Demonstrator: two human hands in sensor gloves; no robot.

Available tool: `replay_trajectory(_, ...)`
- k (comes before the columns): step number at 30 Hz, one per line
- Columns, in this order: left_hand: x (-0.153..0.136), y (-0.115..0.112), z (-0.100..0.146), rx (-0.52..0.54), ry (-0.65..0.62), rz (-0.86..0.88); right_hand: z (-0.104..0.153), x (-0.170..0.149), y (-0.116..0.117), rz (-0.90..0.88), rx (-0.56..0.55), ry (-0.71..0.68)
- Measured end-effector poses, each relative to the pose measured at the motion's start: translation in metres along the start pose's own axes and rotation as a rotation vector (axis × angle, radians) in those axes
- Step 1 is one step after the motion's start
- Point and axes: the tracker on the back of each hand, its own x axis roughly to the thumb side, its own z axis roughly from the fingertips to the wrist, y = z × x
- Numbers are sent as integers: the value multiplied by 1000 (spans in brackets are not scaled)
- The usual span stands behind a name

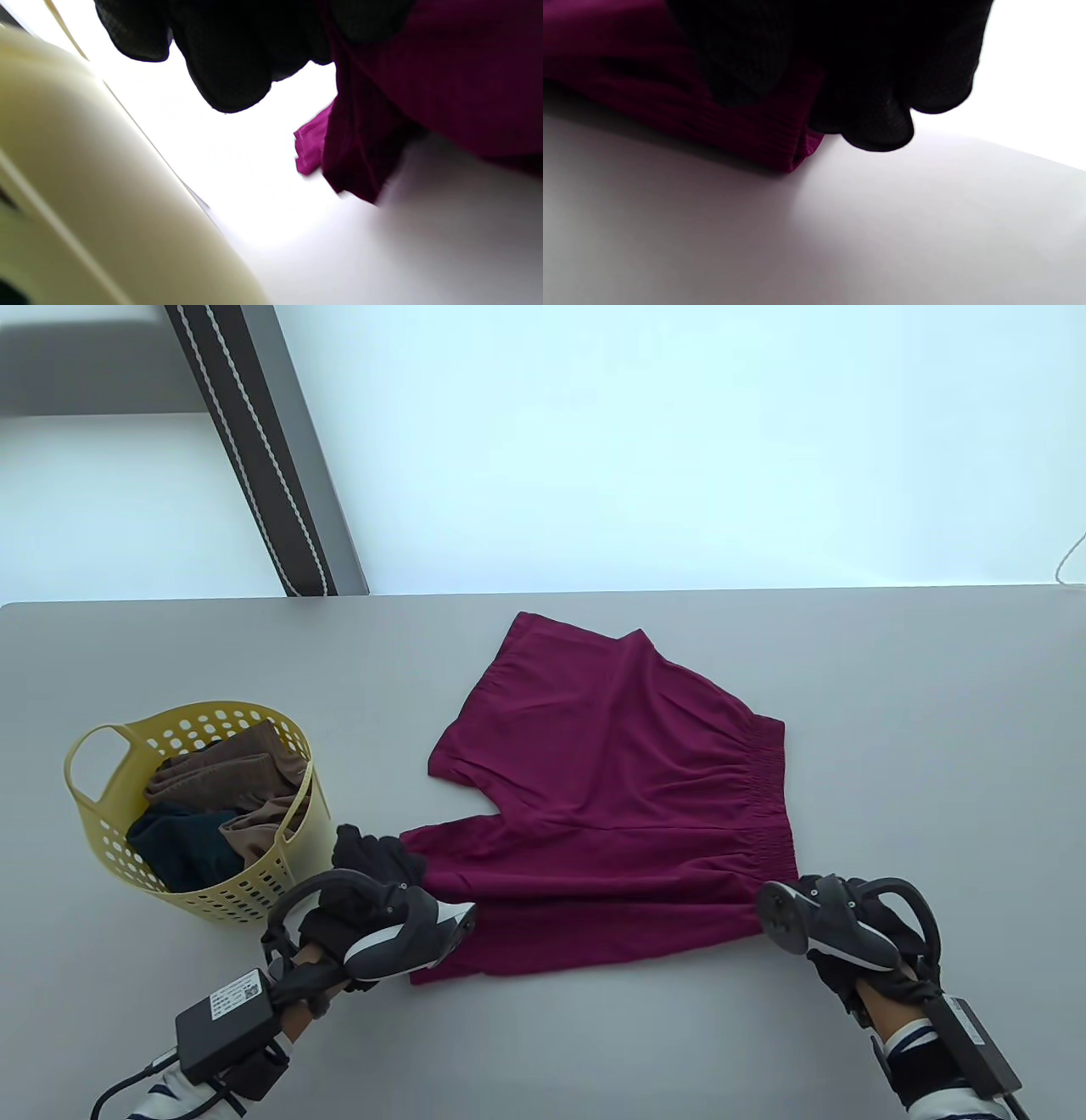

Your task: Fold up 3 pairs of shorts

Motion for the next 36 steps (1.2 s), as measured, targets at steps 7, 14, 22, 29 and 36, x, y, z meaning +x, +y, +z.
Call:
replay_trajectory(7,-41,52,46,-43,-146,173,23,-51,-83,-280,82,-34)
replay_trajectory(14,-40,75,21,-22,-106,67,-4,-60,-75,-348,90,105)
replay_trajectory(22,-16,57,-57,-208,-24,-130,-51,-42,-17,-288,393,318)
replay_trajectory(29,-16,59,-34,-60,-49,37,-31,-37,-35,-316,220,295)
replay_trajectory(36,-11,55,38,123,-293,289,-15,-16,-19,-186,472,156)
